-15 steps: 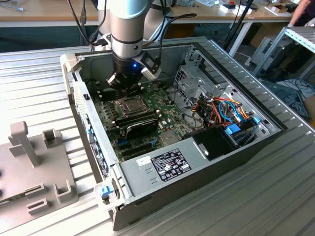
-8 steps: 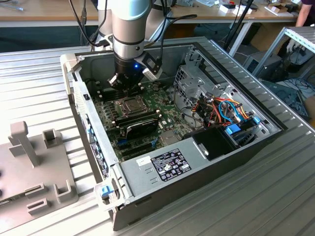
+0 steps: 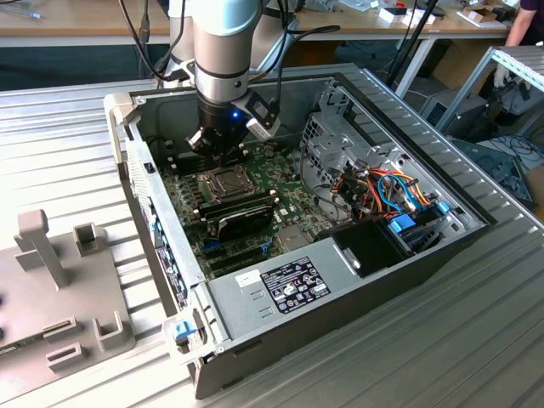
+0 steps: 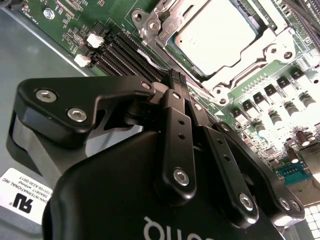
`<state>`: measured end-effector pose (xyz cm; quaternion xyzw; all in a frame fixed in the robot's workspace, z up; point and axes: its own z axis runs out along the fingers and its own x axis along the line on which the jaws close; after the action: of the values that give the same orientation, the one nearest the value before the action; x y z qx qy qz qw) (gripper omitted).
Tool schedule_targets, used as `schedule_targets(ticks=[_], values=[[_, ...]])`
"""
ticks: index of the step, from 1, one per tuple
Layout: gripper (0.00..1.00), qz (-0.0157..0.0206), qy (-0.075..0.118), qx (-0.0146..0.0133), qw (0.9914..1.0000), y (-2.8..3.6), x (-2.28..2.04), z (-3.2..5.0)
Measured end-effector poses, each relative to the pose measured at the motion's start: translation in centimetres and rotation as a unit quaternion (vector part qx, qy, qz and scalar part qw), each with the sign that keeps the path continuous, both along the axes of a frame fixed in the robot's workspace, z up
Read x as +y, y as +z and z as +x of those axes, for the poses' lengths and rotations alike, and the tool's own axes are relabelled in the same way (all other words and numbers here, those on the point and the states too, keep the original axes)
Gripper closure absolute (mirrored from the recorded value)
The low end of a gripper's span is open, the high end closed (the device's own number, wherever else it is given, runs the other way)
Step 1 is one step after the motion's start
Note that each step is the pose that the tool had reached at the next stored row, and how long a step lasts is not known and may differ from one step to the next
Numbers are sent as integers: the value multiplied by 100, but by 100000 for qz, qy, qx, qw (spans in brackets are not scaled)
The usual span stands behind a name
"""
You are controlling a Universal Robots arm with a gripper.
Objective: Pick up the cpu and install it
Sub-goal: 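Install the first cpu locking lever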
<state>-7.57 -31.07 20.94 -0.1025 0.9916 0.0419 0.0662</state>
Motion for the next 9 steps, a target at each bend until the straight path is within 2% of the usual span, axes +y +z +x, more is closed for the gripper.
schedule_targets(ticks=[9], values=[[89, -3, -2, -6, 100000, -4, 3, 14]])
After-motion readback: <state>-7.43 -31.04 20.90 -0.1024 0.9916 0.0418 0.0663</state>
